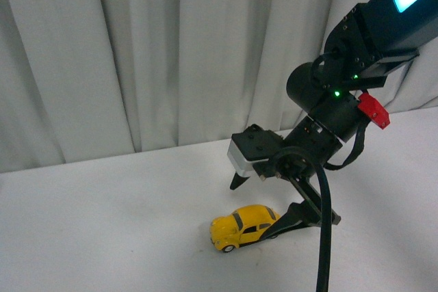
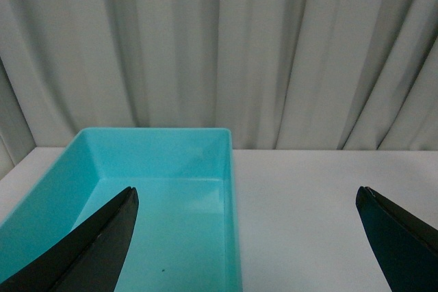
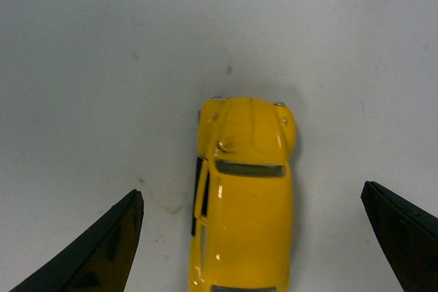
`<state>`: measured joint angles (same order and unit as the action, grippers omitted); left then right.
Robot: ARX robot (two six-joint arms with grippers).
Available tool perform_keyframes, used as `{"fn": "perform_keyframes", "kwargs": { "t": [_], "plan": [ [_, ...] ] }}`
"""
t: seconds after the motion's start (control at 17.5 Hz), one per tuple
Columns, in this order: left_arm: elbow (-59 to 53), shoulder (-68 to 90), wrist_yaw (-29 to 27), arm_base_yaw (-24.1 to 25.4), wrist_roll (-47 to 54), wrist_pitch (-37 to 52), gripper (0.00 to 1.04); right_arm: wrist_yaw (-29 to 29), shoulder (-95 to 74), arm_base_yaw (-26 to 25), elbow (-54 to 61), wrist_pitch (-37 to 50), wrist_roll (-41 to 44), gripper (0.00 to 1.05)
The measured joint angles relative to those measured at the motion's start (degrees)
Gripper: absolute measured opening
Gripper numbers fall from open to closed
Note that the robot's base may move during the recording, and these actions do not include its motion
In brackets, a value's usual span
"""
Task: Wind up and store yellow beetle toy
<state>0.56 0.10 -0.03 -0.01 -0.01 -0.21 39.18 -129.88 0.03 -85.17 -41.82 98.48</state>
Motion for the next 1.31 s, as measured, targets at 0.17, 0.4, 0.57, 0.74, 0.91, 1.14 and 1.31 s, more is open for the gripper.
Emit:
{"fn": "perform_keyframes", "kwargs": {
  "t": [0.17,0.4,0.57,0.74,0.91,1.14,1.31],
  "plan": [
    [0.0,0.0,0.0,0.0,0.0,0.0,0.98,-2.2,0.8,0.7,2.1,2.2,-1.4,0.98],
    [0.0,0.0,0.0,0.0,0.0,0.0,0.98,-3.5,0.4,0.8,1.7,3.0,-2.2,0.97],
    [0.0,0.0,0.0,0.0,0.0,0.0,0.98,-3.5,-1.4,1.5,0.7,3.9,-4.2,0.74],
    [0.0,0.0,0.0,0.0,0.0,0.0,0.98,-3.5,-2.2,1.9,0.7,5.5,-5.7,0.79],
    [0.0,0.0,0.0,0.0,0.0,0.0,0.98,-3.4,-2.2,2.2,1.9,7.1,-7.6,0.71],
    [0.0,0.0,0.0,0.0,0.0,0.0,0.98,-2.8,-2.2,2.6,2.4,7.5,-9.9,0.42],
    [0.0,0.0,0.0,0.0,0.0,0.0,0.98,-0.8,-2.4,3.4,1.3,7.8,-11.3,0.41]
  ]
}}
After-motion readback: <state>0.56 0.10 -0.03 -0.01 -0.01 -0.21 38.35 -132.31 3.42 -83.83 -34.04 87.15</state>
